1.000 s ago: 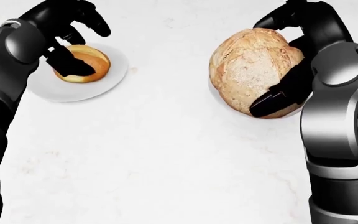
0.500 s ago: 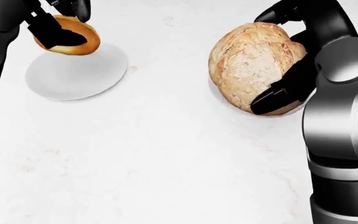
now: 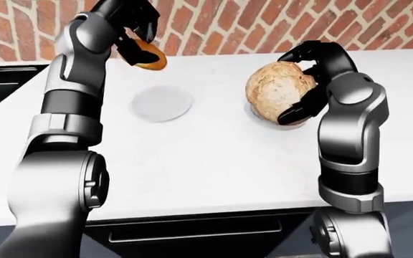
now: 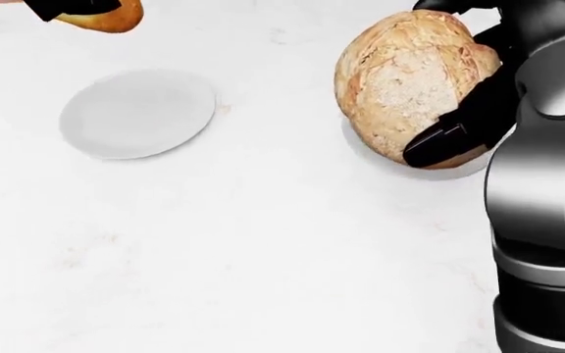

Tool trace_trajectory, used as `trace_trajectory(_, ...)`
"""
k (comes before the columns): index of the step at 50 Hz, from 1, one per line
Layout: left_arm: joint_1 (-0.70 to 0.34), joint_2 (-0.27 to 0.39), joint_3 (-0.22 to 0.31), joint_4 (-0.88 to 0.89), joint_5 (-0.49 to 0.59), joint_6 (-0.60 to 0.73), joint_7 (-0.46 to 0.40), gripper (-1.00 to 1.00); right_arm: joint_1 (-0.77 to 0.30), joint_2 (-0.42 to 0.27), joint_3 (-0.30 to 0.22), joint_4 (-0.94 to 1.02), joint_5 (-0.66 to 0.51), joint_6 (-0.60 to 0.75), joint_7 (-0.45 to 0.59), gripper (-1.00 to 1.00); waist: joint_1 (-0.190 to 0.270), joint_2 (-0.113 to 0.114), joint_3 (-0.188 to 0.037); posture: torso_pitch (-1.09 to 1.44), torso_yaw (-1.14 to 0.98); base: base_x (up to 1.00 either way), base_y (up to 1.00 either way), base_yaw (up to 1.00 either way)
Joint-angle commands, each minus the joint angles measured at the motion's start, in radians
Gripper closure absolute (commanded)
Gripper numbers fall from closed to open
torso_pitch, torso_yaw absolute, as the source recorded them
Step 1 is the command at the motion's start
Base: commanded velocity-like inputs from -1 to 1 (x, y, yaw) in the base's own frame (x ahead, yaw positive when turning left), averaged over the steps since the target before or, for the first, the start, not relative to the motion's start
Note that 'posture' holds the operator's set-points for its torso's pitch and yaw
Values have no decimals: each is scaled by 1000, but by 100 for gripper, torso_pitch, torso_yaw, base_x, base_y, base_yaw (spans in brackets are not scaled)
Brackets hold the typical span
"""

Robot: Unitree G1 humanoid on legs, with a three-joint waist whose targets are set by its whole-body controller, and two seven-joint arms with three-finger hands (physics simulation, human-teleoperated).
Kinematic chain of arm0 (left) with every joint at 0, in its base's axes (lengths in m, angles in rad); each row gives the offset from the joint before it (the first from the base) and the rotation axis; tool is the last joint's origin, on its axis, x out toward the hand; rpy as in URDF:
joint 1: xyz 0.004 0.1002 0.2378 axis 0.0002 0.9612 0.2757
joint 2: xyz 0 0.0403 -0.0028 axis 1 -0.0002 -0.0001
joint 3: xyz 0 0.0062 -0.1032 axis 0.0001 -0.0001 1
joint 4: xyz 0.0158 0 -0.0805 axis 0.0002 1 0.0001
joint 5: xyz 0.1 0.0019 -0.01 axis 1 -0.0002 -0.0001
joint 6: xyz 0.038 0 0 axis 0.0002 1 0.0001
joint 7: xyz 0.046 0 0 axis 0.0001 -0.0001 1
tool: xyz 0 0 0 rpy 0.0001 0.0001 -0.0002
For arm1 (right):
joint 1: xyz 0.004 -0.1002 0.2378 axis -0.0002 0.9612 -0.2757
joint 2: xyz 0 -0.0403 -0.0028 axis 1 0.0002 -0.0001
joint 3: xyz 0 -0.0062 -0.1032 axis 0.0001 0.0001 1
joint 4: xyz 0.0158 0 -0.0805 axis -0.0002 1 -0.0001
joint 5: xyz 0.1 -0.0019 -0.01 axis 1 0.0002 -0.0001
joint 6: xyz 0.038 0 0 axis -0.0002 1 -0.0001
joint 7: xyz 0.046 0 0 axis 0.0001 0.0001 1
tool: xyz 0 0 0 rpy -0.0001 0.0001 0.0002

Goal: Place all breads on the cutting board.

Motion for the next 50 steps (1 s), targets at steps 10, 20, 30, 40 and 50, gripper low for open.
trace_trajectory(10, -32, 19, 14, -63, -13, 8, 4, 100, -39, 8, 3, -35, -12, -32, 1, 100, 44, 97, -26, 0, 0, -69, 39, 0)
trace_trajectory(20, -30, 21, 16, -72, -18, 14, -3, 100, -43, 11, 6, -36, -18, -30, 4, 100, 16, 70, -16, 0, 0, -100, 45, 0)
trace_trajectory(30, -22, 25, 17, -80, -21, 17, -4, 100, -34, 25, 10, -42, -8, -26, 12, 100, -27, -41, -35, 0, 0, -82, 54, 0)
trace_trajectory(40, -16, 26, 20, -80, -31, 21, -5, 100, -32, 29, 12, -48, 2, -28, 10, 100, 20, 107, 11, 0, 0, -16, 0, 100)
trace_trajectory(50, -14, 28, 21, -83, -36, 24, -1, 100, -46, 27, 1, -47, 30, -32, -22, 100, 29, -77, 46, 0, 0, -1, 10, 0)
